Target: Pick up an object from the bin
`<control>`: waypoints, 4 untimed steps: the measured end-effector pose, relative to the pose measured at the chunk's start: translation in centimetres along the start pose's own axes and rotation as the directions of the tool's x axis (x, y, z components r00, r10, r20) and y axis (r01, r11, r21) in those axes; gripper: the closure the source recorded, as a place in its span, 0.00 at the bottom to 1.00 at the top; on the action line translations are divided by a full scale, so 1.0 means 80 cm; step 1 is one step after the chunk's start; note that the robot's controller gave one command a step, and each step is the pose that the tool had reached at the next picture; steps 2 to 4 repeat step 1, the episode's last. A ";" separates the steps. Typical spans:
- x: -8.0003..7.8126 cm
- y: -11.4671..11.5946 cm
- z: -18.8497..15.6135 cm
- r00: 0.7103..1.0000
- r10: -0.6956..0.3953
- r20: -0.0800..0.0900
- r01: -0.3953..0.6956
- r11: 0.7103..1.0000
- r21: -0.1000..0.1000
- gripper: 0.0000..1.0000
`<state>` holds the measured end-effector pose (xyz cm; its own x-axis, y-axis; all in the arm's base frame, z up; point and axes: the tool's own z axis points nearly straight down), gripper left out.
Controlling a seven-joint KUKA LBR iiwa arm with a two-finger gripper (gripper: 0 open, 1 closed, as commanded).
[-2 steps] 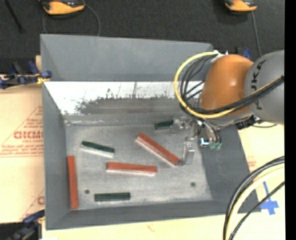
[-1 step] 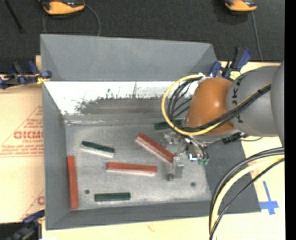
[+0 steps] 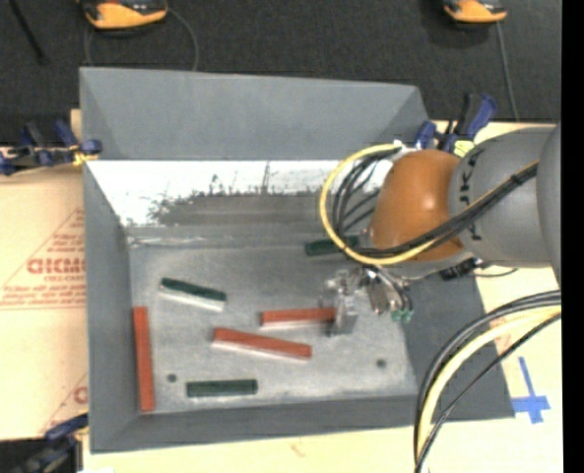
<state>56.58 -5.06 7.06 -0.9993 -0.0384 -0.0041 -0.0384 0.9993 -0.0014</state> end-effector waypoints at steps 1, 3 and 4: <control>0.028 0.009 -0.191 0.991 -0.136 0.005 0.136 0.991 0.001 1.00; 0.028 0.009 -0.191 0.991 -0.136 0.005 0.136 0.991 0.001 1.00; 0.028 0.009 -0.191 0.991 -0.136 0.005 0.136 0.991 0.001 1.00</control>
Offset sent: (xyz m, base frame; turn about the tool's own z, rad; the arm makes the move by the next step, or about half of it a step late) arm -0.0250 0.0072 0.1474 -0.1371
